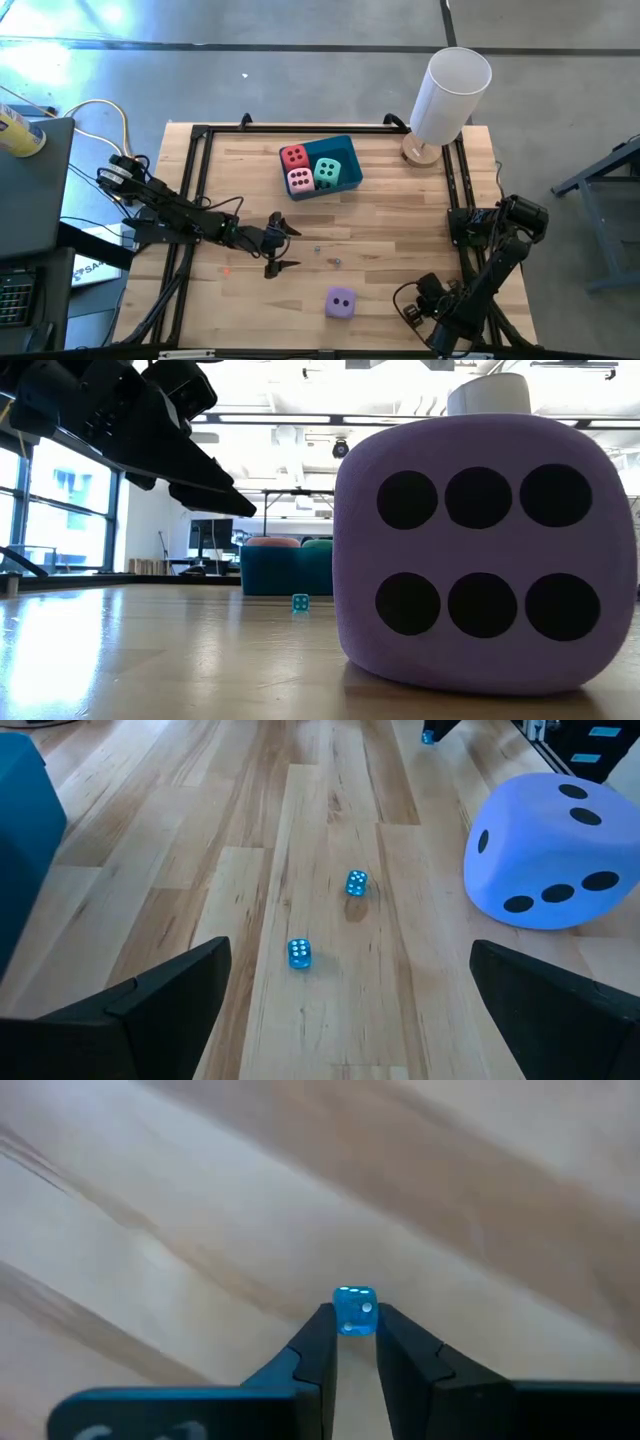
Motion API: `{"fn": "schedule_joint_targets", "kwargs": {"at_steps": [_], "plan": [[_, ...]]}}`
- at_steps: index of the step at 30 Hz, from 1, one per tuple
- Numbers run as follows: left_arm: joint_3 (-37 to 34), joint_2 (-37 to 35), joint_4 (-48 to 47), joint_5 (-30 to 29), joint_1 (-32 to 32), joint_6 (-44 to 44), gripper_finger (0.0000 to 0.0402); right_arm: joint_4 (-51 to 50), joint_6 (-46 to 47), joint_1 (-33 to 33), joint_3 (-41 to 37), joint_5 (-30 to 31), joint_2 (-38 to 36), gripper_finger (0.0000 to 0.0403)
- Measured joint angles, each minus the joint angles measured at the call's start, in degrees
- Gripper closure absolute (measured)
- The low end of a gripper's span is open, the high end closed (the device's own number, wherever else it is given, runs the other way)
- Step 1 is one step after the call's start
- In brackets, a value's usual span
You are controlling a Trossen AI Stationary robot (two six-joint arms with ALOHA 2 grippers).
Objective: Pick & Place Dice
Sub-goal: Put the small blue dice into the blue bin
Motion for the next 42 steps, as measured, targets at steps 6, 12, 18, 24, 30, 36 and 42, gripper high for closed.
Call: {"fn": "schedule_joint_targets", "kwargs": {"at_steps": [6,12,18,24,30,36,42], "plan": [[0.0,0.0,0.0,0.0,0.0,0.4,0.0002,0.63,-11.05,-5.31,-0.01,18.32,0.0,0.0357],[0.0,0.0,0.01,0.0,0.21,2.91,0.0002,0.67,-27.74,-16.32,-0.01,32.21,-1.02,0.0357],[0.0,0.0,0.0,0.0,0.24,3.45,0.0002,9.6,-53.26,-30.67,-0.01,32.52,-6.78,0.0357],[0.0,0.0,0.46,0.0,0.07,3.44,0.0002,24.51,-78.26,-42.39,0.07,30.08,-11.43,0.0357],[0.04,0.0,0.68,-0.15,0.46,1.75,0.0002,31.83,-87.94,-52.84,0.06,21.23,-11.01,0.0357],[0.04,0.0,0.55,-0.13,-0.02,-1.16,0.0002,32.48,-88.42,-60.03,-0.01,16.45,-8.75,0.0357],[0.04,0.0,0.4,0.09,-0.39,1.15,0.0002,31.34,-88.93,-64.33,0.02,14.0,-8.86,0.0357]]}}
